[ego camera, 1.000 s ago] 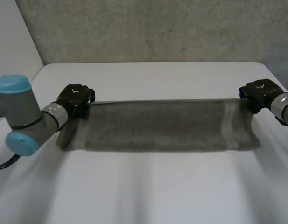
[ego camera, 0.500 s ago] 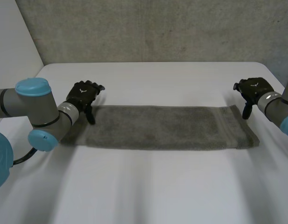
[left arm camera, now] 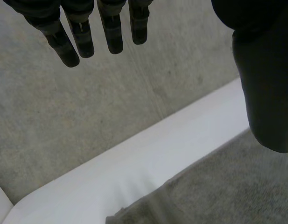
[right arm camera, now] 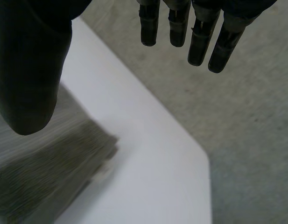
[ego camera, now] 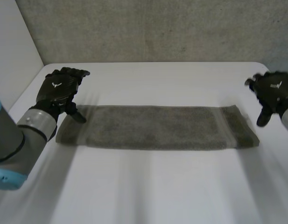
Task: Fold the towel.
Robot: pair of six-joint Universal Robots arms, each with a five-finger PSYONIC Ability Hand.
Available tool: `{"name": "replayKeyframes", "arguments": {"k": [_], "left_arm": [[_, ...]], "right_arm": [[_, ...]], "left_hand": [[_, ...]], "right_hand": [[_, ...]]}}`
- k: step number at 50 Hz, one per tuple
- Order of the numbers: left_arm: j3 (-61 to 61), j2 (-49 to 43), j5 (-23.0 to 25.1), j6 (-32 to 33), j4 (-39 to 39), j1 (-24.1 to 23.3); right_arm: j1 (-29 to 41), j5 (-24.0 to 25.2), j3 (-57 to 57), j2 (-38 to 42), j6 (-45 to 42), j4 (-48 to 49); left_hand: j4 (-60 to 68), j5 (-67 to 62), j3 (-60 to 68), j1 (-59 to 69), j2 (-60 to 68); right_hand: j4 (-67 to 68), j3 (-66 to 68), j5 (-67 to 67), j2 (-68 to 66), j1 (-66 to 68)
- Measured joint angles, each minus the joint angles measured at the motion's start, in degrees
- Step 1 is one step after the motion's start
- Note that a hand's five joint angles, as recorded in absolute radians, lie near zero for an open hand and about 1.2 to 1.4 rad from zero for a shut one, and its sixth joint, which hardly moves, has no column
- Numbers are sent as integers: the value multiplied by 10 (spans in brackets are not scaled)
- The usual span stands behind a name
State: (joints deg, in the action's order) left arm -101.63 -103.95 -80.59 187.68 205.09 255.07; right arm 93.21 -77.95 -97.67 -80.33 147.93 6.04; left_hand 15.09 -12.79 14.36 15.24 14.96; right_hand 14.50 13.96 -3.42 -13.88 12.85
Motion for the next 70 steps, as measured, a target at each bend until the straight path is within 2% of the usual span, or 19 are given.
{"name": "replayKeyframes", "arguments": {"k": [8,14,21,25,31,36,45,54,59,65,70], "left_arm": [[-67,8,-1,-35,90,-2],[-80,5,0,-35,114,-1],[-86,4,0,-34,129,5],[-86,3,0,-33,131,5],[-87,1,1,-33,132,5],[-87,1,1,-33,135,5],[-89,1,1,-33,141,5],[-89,2,0,-33,142,10],[-89,2,0,-33,142,12],[-90,2,0,-33,142,12],[-92,2,0,-33,142,11]], "right_arm": [[-11,42,-72,48,0,49],[-27,78,-77,106,0,83],[-40,81,-65,158,0,122],[-46,77,-55,177,0,133],[-58,76,-39,192,1,138],[-66,74,-29,201,2,136],[-106,46,-15,202,1,133],[-169,-43,34,171,-56,109],[-87,-65,73,141,-83,76],[99,-69,133,135,-51,59],[283,-69,215,199,-12,58]], "left_hand": [[0,0,0,0,0],[0,0,0,0,0],[0,0,0,-1,0],[0,0,0,-1,0],[0,0,0,-1,0],[0,0,0,-2,0],[0,0,0,-2,0],[0,0,0,-2,0],[0,0,0,-2,0],[0,0,0,-2,0],[0,0,0,-2,0]], "right_hand": [[0,0,0,0,0],[2,3,-7,-3,12],[67,73,-87,-71,81],[227,232,-244,-236,240],[586,587,-599,-591,606],[619,620,-627,-602,619],[619,620,-627,-602,619],[620,620,-627,-603,621],[620,625,-628,-603,622],[620,628,-628,-607,622],[620,628,-628,-607,622]]}}
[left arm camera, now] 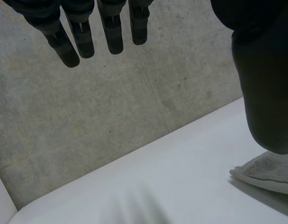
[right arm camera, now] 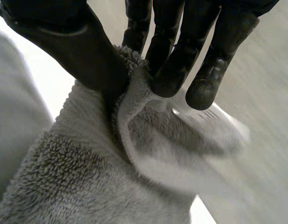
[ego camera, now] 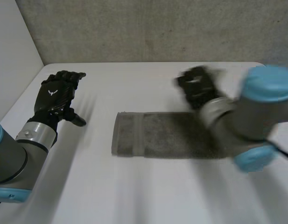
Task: Fold the towel.
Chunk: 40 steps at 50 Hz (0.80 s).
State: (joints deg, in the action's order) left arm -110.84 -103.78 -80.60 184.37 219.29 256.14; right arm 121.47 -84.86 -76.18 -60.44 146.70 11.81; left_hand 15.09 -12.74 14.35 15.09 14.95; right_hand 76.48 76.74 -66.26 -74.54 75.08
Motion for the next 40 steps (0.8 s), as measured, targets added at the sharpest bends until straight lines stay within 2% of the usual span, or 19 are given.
{"name": "replayKeyframes", "arguments": {"k": [5,7,13,15,23,27,33,36,40], "left_arm": [[-1,0,0,0,0,-1],[-1,0,0,1,0,-1],[-1,0,0,1,0,0],[0,0,0,1,0,0],[0,-3,1,2,0,0],[0,-7,1,3,0,-2],[0,-14,1,5,2,-5],[0,-18,1,5,5,-7],[-2,-21,1,6,13,-8]], "right_arm": [[109,-1,64,80,11,-4],[133,-1,83,111,11,-8],[151,-4,118,171,9,-37],[147,-7,121,173,10,-47],[86,-30,76,109,38,-91],[28,-28,-2,49,52,-97],[-36,-7,-113,0,54,-70],[-59,3,-156,-11,52,-44],[-81,10,-192,-15,51,-14]], "left_hand": [[0,0,0,0,0],[0,0,0,0,0],[0,0,0,0,0],[0,0,0,0,0],[0,0,0,0,0],[0,0,0,0,0],[0,0,0,0,0],[0,0,0,0,0],[0,0,0,0,0]], "right_hand": [[0,0,0,0,0],[-63,-62,64,61,-62],[-536,-539,554,527,-522],[-608,-609,620,591,-585],[-620,-628,626,606,-615],[-620,-628,626,606,-616],[-619,-626,622,604,-609],[-536,-541,528,512,-520],[-324,-326,321,299,-311]]}}
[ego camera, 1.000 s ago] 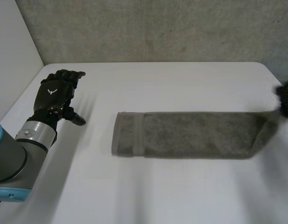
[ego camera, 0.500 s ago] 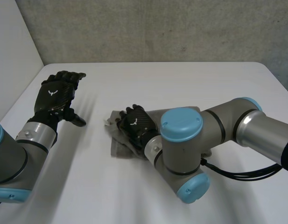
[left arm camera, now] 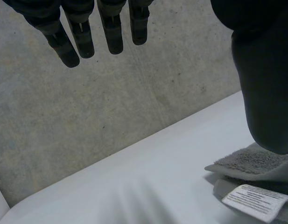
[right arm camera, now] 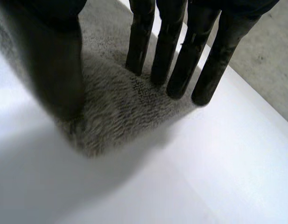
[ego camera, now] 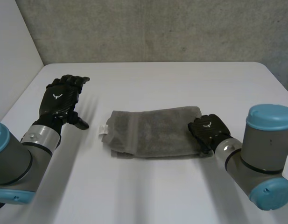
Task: Fold the towel.
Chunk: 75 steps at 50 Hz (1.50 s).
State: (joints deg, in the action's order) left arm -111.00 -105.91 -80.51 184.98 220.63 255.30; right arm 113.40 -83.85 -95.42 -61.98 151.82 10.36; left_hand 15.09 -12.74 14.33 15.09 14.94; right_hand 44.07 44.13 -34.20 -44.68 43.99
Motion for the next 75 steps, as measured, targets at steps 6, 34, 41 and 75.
{"name": "replayKeyframes", "arguments": {"k": [6,34,41,75], "left_arm": [[-3,-1,0,0,9,-1],[55,46,-6,-49,-10,-18],[94,58,-8,-101,-42,-28],[135,-134,-9,-43,-162,-145]], "right_arm": [[-21,1,-23,2,-1,21],[232,3,225,71,-165,-20],[288,38,297,159,-166,-68],[88,35,176,96,150,-80]], "left_hand": [[0,0,0,0,0],[0,2,-2,0,0],[0,2,-2,0,0],[0,-1,-2,0,0]], "right_hand": [[272,266,-272,-255,252],[322,319,-324,-287,303],[85,84,-78,-69,80],[-296,-303,308,308,-309]]}}
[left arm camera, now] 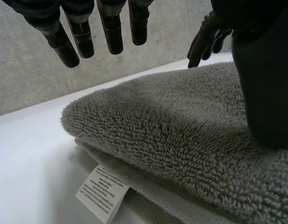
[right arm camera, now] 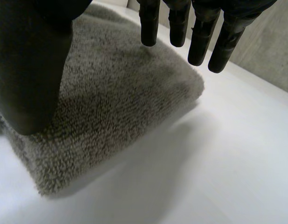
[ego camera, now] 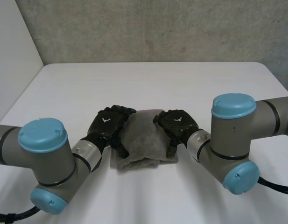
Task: Fold the towel.
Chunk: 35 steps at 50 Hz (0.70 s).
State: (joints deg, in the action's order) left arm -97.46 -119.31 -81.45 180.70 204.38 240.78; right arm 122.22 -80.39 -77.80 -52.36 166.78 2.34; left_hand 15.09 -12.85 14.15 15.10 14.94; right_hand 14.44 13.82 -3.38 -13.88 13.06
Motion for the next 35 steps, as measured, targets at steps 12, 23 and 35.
{"name": "replayKeyframes", "arguments": {"k": [12,23,35], "left_arm": [[80,67,-6,7,-81,-1],[212,148,-131,-16,-229,-3],[237,183,-199,-22,-292,-3]], "right_arm": [[-32,-5,4,-99,7,-8],[-96,-102,5,-239,56,-12],[-96,-176,25,-244,62,-40]], "left_hand": [[0,0,0,0,0],[0,3,-1,0,-2],[0,3,-1,0,-2]], "right_hand": [[0,0,0,0,0],[0,0,0,0,0],[0,0,0,0,0]]}}
